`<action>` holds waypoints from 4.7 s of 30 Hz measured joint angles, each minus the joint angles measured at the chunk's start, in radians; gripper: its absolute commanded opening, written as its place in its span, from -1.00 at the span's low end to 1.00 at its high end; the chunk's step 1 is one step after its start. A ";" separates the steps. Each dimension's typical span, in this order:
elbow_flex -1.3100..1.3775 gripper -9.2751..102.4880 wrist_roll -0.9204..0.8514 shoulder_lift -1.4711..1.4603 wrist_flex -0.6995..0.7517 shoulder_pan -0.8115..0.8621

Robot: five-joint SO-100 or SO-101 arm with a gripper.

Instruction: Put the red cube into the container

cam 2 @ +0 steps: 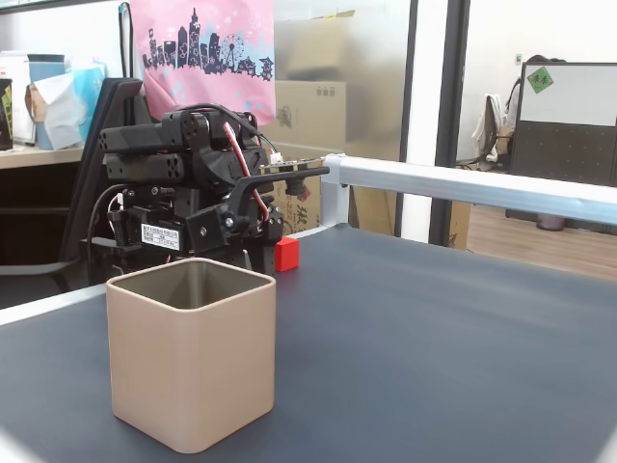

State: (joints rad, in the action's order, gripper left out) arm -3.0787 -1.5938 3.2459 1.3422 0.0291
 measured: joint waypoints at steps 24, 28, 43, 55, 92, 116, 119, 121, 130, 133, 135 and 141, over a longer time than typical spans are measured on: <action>0.000 -0.83 0.000 0.000 0.000 0.000; 0.000 -0.83 0.000 0.000 0.000 0.000; 0.000 -0.83 0.000 0.000 0.000 0.000; 0.000 -0.83 0.000 0.000 0.000 0.000; 0.060 -0.83 0.101 -0.063 -0.344 -0.037; 0.776 -0.76 -0.095 -0.773 -0.018 -0.548; 0.836 -0.72 -0.097 -0.810 0.009 -0.664; 0.867 -0.67 -0.097 -0.830 0.026 -0.735; 0.897 -0.35 -0.124 -0.848 0.095 -1.003; 0.897 -0.29 -0.161 -0.848 0.115 -1.054; 0.897 -0.25 -0.189 -0.848 0.126 -1.078; 0.882 -0.22 -0.232 -0.825 0.153 -1.180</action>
State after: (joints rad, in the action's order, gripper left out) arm -2.1967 -1.8254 2.4206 1.4956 -1.1505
